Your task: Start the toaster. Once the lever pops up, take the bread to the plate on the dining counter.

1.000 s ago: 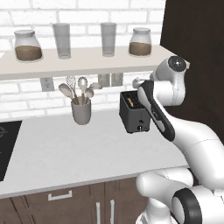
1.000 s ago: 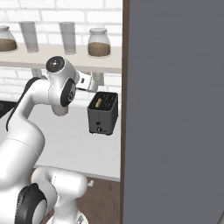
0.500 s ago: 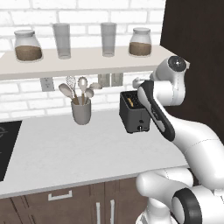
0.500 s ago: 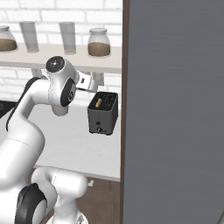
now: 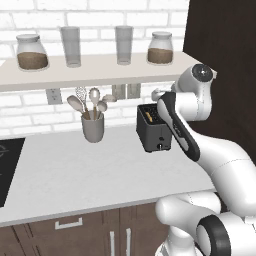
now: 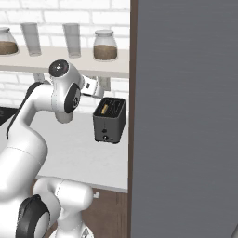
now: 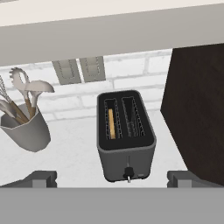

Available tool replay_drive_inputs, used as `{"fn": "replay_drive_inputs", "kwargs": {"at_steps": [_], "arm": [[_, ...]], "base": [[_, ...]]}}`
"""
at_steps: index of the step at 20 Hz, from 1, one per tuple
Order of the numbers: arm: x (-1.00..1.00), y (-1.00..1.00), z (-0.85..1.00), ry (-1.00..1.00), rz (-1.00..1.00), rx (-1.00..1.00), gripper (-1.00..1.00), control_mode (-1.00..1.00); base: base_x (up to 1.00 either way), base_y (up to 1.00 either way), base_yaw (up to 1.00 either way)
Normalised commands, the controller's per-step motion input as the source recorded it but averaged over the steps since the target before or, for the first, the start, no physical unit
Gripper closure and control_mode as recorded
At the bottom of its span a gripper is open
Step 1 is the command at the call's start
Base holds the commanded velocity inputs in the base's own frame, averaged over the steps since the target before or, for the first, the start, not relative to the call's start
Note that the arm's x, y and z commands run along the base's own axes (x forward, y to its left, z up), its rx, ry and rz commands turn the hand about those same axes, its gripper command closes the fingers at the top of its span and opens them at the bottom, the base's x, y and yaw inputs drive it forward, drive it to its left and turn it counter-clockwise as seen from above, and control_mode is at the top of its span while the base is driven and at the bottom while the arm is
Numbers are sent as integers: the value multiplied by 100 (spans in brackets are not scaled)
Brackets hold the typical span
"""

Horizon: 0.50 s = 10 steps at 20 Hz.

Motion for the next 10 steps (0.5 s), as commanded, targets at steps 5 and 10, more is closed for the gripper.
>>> {"fn": "replay_drive_inputs", "kwargs": {"at_steps": [5,10], "arm": [[0,0,0,0,0,0,-100,-100],[0,0,0,0,0,0,-100,-100]], "base": [[0,0,0],[0,0,0]]}}
